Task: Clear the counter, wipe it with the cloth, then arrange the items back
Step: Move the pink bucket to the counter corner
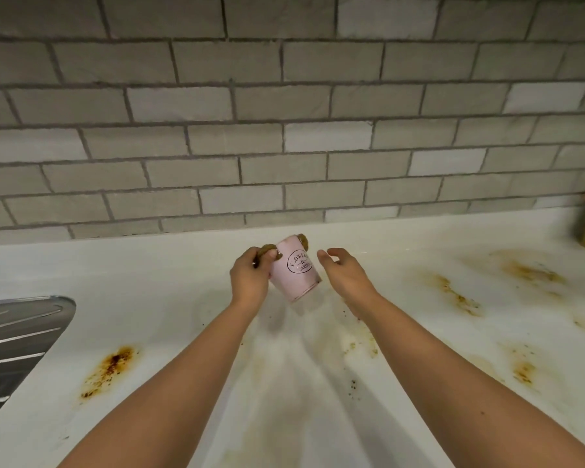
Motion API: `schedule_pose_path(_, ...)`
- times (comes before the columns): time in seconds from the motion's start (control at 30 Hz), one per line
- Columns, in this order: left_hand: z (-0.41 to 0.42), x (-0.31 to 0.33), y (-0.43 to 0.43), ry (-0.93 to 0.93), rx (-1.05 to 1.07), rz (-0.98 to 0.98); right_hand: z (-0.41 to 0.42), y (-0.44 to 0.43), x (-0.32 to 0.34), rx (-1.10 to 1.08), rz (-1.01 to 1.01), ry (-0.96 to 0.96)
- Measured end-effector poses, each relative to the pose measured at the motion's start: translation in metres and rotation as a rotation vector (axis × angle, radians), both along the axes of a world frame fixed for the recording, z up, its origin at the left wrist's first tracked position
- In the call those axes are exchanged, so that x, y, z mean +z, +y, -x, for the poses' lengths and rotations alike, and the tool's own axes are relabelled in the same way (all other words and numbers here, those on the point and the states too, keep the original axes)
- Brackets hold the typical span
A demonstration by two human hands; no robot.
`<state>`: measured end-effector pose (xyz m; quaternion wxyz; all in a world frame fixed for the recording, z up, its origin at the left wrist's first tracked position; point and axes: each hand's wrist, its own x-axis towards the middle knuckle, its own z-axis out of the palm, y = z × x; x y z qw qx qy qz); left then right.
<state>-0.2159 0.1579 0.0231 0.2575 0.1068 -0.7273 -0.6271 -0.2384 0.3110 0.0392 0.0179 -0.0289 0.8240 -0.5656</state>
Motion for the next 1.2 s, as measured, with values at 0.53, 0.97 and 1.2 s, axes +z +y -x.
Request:
schedule_pose_path(0.53,-0.007,0.028,0.296,0.137,-0.409,0.036,-0.041,0.284,0.022,-0.158,0.208,-0.013)
schedule_pose_path(0.97,0.008,0.014,0.505,0.159,-0.614,0.092,-0.055,0.481,0.014,-0.459,0.367,-0.065)
schedule_pose_path(1.2,0.055,0.005,0.593,0.063,-0.792,-0.111,-0.036,0.561,0.013,-0.617,0.373,0.051)
